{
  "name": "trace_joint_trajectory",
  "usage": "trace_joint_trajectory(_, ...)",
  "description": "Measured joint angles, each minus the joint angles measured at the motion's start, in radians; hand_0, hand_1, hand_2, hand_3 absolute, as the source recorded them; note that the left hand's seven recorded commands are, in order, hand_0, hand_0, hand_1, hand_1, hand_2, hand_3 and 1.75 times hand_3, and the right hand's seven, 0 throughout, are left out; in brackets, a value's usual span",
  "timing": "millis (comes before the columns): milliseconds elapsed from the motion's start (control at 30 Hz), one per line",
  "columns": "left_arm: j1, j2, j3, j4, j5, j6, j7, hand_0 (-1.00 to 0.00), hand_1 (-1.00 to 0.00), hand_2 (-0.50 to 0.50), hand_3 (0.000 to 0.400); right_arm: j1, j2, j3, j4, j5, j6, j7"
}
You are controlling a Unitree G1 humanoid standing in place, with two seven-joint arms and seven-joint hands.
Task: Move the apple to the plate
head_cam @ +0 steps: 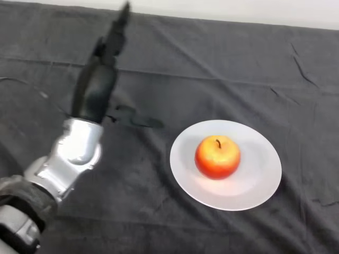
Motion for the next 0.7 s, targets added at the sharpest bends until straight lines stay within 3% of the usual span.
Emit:
trace_joint_trajectory(533,0.091,0.118,0.271,0.011,-0.102,-0.039,0.02,0.0,0.0,0.0,0.0,0.001,0.001,-0.0017,0.0,-0.0001,0.0,0.0)
trace_joint_trajectory(700,0.138,0.134,0.342,0.061,-0.129,-0.057,0.021,0.0,0.0,0.0,0.0,0.003,0.0,-0.0021,0.0,0.0001,0.0,0.0)
